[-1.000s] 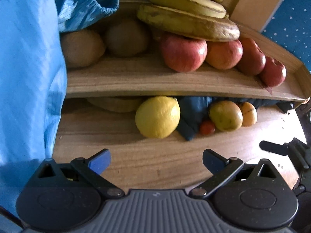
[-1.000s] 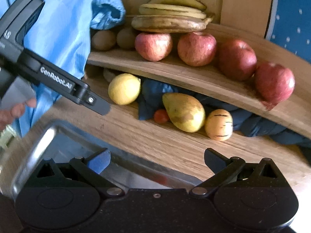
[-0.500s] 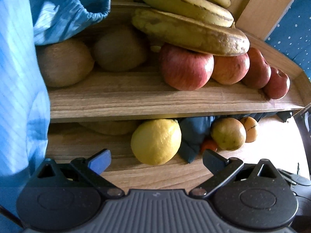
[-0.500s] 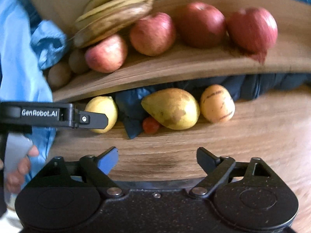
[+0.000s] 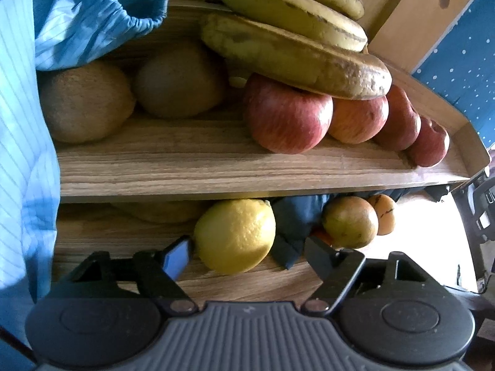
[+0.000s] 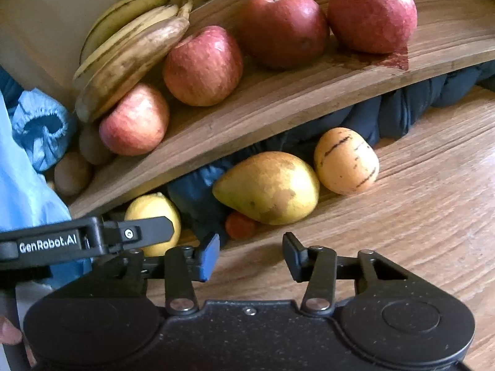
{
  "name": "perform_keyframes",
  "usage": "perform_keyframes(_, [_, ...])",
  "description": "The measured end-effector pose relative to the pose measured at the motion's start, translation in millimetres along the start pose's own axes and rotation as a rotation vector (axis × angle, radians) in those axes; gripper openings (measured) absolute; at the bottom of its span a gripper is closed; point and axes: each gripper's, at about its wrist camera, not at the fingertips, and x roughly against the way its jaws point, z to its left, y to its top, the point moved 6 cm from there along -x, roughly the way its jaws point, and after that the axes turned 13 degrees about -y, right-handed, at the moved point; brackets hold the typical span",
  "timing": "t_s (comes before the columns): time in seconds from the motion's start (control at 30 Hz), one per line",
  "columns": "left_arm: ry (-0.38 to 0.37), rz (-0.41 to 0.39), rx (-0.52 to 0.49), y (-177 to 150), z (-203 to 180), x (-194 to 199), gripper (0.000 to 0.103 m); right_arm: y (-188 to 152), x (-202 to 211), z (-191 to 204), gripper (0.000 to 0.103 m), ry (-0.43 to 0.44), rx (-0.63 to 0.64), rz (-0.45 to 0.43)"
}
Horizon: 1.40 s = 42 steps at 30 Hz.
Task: Organize fruits
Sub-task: 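Grasp the yellow lemon with the left gripper while the right grasps a cherry tomato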
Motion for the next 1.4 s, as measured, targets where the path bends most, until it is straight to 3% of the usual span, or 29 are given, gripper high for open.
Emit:
perform_keyframes(0.17, [0.005, -0.014, 0.012, 3.1, 5.3, 1.9, 0.078, 3.3, -6.0, 5.3, 0.041, -0.006, -0.008, -0.005])
perform_keyframes(0.33, [0.017, -0.007, 0.033, 3.1, 14.0, 5.8, 0.067, 6.3, -11.1, 9.3, 0.039, -0.002, -0.026, -0.005])
perform_keyframes(0.6, [0.029, -0.005, 0.036, 1.3, 16.5, 2.2, 0.064, 7.5, -14.0, 8.6, 0.025, -0.008, -0.035, -0.002])
perform_keyframes(1.1, [0.026, 0.012, 0.029, -23.2, 7.1, 9.7, 0.063, -2.8, -1.7, -8.8, 0.023, 0.039, -0.030, 0.051])
perform_keyframes(1.4, [0.026, -0.007, 0.025, -40.5, -1.7, 22.8, 0.063, -13.5, 17.5, -15.0, 0.023, 0.066, -0.009, 0.038])
